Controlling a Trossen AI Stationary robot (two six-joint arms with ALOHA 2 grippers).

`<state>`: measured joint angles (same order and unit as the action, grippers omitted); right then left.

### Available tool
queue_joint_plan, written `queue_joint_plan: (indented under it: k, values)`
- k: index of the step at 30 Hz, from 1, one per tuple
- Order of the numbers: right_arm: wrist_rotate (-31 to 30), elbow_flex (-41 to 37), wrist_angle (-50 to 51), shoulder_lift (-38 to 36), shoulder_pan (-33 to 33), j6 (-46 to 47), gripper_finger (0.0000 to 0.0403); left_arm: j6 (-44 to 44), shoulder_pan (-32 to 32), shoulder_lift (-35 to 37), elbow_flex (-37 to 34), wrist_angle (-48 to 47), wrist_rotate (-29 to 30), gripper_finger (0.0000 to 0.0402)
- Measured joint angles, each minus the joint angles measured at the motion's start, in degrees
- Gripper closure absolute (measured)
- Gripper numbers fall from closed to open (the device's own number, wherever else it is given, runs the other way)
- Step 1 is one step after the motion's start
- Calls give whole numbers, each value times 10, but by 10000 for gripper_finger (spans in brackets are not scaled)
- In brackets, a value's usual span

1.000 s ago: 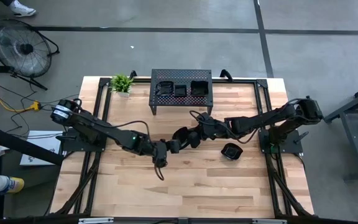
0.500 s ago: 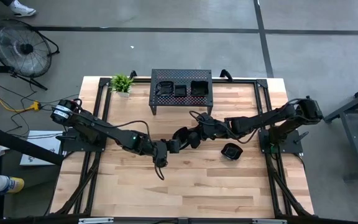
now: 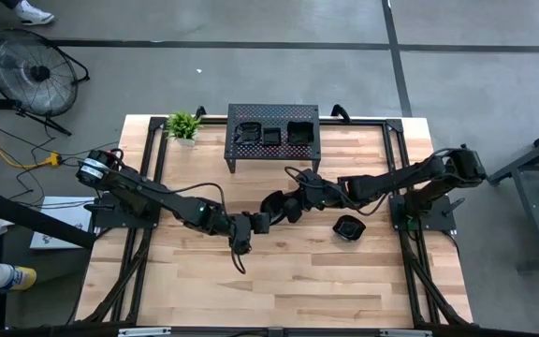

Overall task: Pick & Place Mini shaped plates
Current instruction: Stack the leaf-shaped plate on top of the leaf-shaped plate on the shelf

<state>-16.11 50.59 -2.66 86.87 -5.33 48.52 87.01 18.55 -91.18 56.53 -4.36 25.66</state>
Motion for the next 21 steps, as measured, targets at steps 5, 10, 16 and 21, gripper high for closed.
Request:
queue_joint_plan:
  k: [5,10,16,21]
  values:
    - [0,0,-2,0,1,0,403,-3,-2,0,0,0,0,347]
    - [1,0,-7,0,1,0,403,-3,-2,0,0,0,5,347]
    - [2,0,-15,0,1,-2,403,-3,-2,0,0,1,-3,347]
    - [2,0,-15,0,1,-2,403,-3,-2,0,0,1,4,347]
